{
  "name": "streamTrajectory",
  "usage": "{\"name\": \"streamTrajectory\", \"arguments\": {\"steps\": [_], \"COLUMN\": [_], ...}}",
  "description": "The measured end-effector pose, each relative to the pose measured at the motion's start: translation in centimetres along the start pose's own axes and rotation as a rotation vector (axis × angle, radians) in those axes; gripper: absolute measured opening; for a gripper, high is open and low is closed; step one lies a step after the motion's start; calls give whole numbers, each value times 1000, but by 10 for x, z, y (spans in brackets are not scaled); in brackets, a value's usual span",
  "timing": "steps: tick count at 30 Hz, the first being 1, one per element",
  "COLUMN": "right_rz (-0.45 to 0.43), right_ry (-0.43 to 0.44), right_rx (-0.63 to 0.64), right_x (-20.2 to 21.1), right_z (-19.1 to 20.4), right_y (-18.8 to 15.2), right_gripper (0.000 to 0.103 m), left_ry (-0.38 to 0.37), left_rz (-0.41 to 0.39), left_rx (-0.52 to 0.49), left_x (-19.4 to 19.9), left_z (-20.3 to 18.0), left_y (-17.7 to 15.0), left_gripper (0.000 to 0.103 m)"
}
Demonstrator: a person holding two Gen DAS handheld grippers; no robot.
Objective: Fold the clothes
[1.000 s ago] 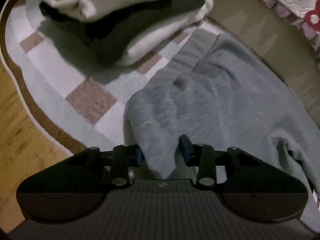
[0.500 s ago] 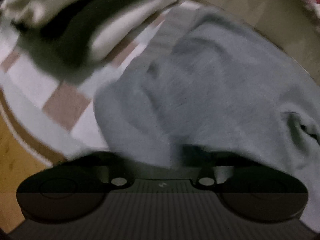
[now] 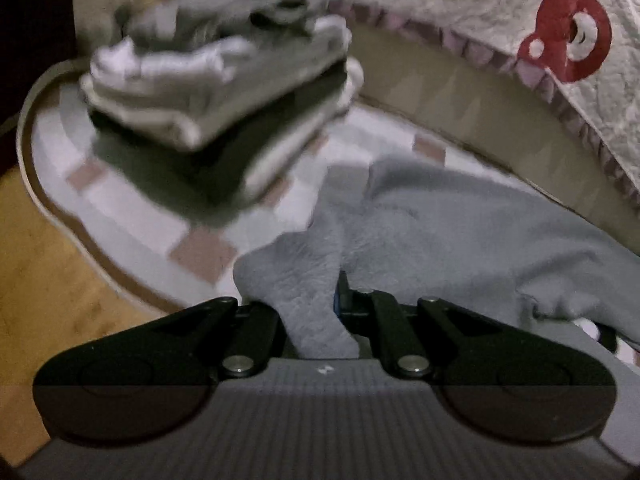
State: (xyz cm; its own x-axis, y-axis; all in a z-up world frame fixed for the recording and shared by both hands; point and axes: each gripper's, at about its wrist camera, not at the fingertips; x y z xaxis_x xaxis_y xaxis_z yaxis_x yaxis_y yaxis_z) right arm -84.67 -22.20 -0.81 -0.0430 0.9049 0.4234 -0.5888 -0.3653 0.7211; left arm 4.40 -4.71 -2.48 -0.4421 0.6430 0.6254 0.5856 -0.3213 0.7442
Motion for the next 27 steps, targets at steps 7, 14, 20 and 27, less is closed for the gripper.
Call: {"name": "streamTrajectory", "arguments": {"steps": [7, 14, 20, 27], "right_rz": [-37, -4, -21, -67], "right_ry": [46, 96, 111, 127], "right_rx": [-91, 167, 277, 397], "right_x": [13, -32, -114, -179], "right_z": [7, 86, 159, 236], "right_y": [34, 47, 57, 76], "right_gripper": [6, 6, 6, 6], "left_ry": [-14, 34, 99, 15], "left_rz": [48, 17, -108, -137], "left_rx": [5, 98, -22, 127], "left_x": [-10, -45, -71, -89], "left_z": [1, -2, -26, -33], "left_y": [-1, 15, 32, 72], "left_gripper": [6, 6, 6, 6]}}
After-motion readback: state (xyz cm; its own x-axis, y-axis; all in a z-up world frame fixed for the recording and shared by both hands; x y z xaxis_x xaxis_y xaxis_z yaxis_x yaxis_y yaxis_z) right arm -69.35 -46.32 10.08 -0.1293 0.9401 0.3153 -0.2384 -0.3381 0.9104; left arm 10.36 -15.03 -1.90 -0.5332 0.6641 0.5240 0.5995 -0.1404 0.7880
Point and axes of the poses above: each gripper's, at about its wrist camera, not at the fingertips, and x roughly against the way its jaws point, z to its left, y to its top, and after that the axes turned 9 degrees about -z, right-handed
